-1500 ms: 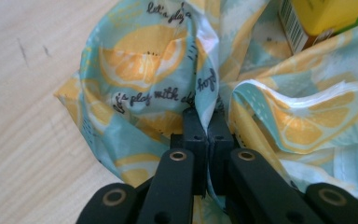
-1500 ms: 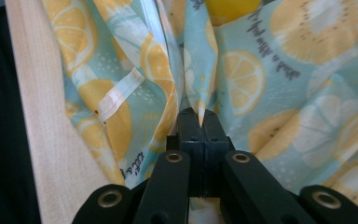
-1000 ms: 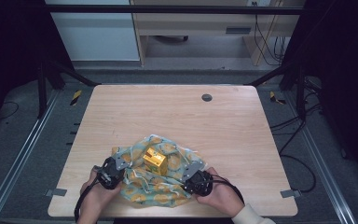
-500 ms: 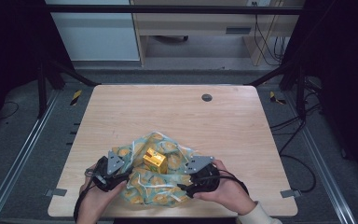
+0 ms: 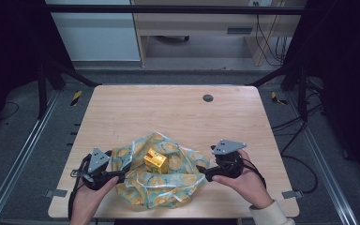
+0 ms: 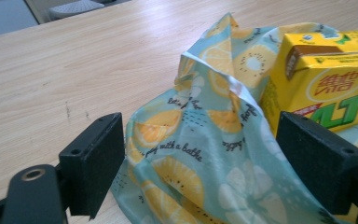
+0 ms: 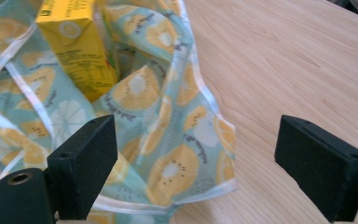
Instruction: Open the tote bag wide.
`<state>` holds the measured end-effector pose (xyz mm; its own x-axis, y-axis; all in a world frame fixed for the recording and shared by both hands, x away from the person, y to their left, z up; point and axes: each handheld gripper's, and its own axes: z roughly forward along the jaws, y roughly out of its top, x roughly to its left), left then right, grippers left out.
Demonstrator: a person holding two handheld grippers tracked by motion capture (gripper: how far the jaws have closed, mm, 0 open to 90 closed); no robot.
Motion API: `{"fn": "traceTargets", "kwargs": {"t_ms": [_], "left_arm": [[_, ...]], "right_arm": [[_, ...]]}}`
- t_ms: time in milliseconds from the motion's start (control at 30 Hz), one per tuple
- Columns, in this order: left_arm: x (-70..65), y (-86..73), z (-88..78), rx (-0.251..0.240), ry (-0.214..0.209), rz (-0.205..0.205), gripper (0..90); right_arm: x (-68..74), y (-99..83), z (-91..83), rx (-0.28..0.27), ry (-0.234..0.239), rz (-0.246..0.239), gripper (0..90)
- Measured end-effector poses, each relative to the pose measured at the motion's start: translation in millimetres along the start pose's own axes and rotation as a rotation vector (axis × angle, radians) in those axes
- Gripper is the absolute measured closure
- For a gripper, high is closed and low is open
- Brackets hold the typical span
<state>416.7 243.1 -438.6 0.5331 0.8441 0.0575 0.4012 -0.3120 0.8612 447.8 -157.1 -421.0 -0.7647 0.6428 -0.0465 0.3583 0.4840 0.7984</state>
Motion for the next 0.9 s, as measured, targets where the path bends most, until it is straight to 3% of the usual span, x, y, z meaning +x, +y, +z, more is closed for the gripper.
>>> {"fn": "traceTargets", "kwargs": {"t_ms": [133, 200, 500, 667, 833, 900], "left_arm": [[-5.7, 2.5, 2.9, -0.024, -0.045, -0.027, 14.3], [-10.0, 4.2, 6.2, -0.019, -0.055, -0.019, 14.1], [-13.5, 12.1, 5.8, -0.047, -0.046, -0.008, 13.9], [-0.4, 13.8, -3.1, -0.078, -0.021, -0.037, 13.9], [13.3, 9.8, -7.8, -0.069, 0.011, -0.047, 13.8], [21.3, 6.5, -9.1, -0.064, 0.03, -0.065, 13.7]], "right_arm": [[-4.3, -4.2, 4.0, 0.01, -0.02, 0.026, 11.4], [-4.9, -5.8, 6.8, 0.014, -0.023, 0.033, 11.1], [-8.6, -11.5, 12.3, 0.036, -0.044, 0.049, 11.2], [-18.4, -14.8, 9.5, 0.028, -0.062, 0.083, 11.4], [-28.0, -19.1, 6.5, 0.027, -0.097, 0.107, 11.2], [-33.5, -22.0, 4.7, 0.023, -0.107, 0.144, 10.8]]}}
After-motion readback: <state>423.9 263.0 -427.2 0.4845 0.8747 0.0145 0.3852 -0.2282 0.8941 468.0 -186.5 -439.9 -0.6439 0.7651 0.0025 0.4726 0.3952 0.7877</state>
